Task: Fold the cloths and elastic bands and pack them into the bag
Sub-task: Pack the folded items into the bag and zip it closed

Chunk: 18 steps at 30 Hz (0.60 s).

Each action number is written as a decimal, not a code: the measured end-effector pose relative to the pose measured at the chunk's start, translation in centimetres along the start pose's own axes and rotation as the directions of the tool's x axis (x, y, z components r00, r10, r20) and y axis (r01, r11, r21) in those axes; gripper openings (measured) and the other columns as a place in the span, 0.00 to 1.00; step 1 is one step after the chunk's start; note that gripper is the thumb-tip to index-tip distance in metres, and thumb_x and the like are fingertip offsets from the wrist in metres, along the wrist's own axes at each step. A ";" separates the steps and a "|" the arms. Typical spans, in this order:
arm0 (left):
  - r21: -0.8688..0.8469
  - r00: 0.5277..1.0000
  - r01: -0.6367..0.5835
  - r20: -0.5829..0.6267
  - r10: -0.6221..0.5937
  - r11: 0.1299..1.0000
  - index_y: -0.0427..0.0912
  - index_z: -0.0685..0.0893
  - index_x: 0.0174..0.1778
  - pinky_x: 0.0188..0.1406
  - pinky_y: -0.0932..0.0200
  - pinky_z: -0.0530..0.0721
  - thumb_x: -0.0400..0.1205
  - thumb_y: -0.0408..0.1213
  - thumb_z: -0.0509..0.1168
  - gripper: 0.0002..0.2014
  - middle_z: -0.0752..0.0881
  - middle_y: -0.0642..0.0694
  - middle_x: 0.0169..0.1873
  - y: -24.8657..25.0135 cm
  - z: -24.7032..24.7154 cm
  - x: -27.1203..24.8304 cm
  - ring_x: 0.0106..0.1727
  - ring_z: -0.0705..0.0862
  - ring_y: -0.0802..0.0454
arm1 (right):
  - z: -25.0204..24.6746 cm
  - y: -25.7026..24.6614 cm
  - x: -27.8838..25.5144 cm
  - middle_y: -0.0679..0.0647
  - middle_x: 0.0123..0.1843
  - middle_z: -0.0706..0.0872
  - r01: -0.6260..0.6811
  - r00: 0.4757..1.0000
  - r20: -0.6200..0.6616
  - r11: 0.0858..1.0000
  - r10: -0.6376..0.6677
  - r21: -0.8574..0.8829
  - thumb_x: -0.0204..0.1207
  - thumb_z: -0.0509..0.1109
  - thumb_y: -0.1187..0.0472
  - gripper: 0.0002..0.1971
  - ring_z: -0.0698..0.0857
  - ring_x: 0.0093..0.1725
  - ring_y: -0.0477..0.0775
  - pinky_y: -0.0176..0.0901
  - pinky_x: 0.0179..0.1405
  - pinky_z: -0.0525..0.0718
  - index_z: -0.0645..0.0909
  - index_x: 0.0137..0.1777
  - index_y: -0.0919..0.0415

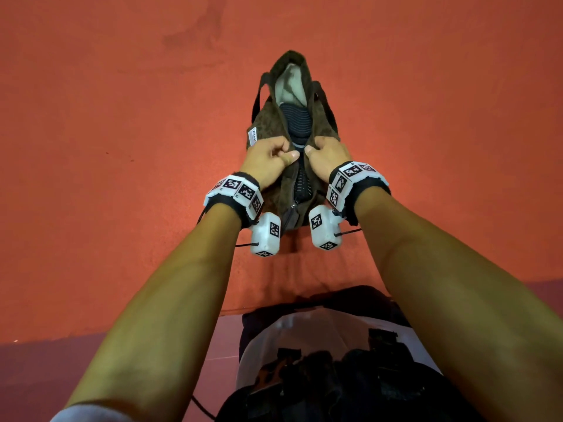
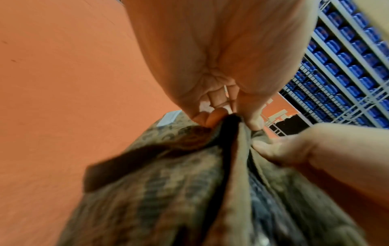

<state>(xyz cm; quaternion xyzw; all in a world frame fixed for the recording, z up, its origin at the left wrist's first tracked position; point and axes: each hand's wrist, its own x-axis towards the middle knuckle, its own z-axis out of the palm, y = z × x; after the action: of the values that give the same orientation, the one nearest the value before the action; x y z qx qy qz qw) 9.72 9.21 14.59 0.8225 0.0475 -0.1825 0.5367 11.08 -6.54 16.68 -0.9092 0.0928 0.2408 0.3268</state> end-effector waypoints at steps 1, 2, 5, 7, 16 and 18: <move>0.014 1.000 -0.008 0.015 0.007 1.000 0.49 0.70 0.29 0.30 0.61 0.67 0.81 0.38 0.70 0.18 0.67 0.59 0.21 0.3 0.3 0.2 0.27 0.65 0.58 | -0.2 0.0 0.0 0.63 0.52 0.84 0.005 1.000 0.004 1.000 -0.005 0.009 0.84 0.60 0.55 0.12 0.82 0.54 0.65 0.45 0.45 0.72 0.77 0.45 0.63; 0.028 0.999 -0.004 0.032 0.004 1.000 0.49 0.69 0.29 0.30 0.60 0.67 0.80 0.38 0.70 0.18 0.68 0.59 0.22 0.2 0.5 0.3 0.28 0.66 0.58 | -0.3 0.1 -0.1 0.62 0.50 0.83 0.003 1.000 0.008 1.000 -0.003 0.012 0.84 0.60 0.55 0.12 0.82 0.54 0.66 0.45 0.44 0.70 0.76 0.44 0.63; 0.153 0.995 0.024 0.096 -0.039 0.988 0.48 0.68 0.30 0.33 0.59 0.69 0.79 0.40 0.71 0.18 0.69 0.57 0.24 -0.9 0.8 0.2 0.29 0.67 0.55 | 0.2 0.8 -0.8 0.63 0.59 0.83 -0.019 0.998 0.059 1.000 0.018 0.008 0.86 0.59 0.55 0.12 0.81 0.62 0.66 0.46 0.49 0.72 0.79 0.54 0.64; 0.274 0.988 0.032 0.138 -0.073 0.961 0.47 0.69 0.30 0.36 0.60 0.71 0.79 0.39 0.72 0.18 0.72 0.54 0.25 -2.0 1.2 -0.4 0.30 0.69 0.55 | 1.2 1.2 -1.4 0.64 0.69 0.80 -0.050 0.992 0.115 0.999 0.048 0.013 0.87 0.58 0.55 0.17 0.78 0.69 0.66 0.48 0.60 0.74 0.78 0.66 0.67; 0.477 0.909 0.070 0.332 -0.253 0.876 0.43 0.73 0.47 0.36 0.58 0.73 0.68 0.33 0.82 0.23 0.76 0.52 0.35 -2.4 2.1 -1.4 0.35 0.74 0.53 | 3.2 1.5 -1.7 0.68 0.63 0.82 -0.094 0.989 0.113 0.996 0.094 -0.008 0.88 0.57 0.56 0.17 0.81 0.61 0.67 0.45 0.48 0.71 0.77 0.61 0.71; 0.537 0.923 0.029 0.309 -0.229 0.843 0.43 0.72 0.48 0.39 0.58 0.73 0.68 0.33 0.81 0.24 0.75 0.52 0.37 -2.5 2.2 -1.3 0.39 0.74 0.51 | 2.9 1.4 -1.6 0.69 0.62 0.82 -0.100 0.991 0.093 0.995 0.099 0.007 0.88 0.56 0.56 0.17 0.81 0.60 0.68 0.48 0.50 0.74 0.77 0.61 0.71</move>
<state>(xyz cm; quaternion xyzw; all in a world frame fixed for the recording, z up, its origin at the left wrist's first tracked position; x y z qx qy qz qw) 7.23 8.44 12.09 0.8838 -0.0471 -0.3730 0.2786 8.15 -5.70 14.74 -0.8895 0.1241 0.2980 0.3236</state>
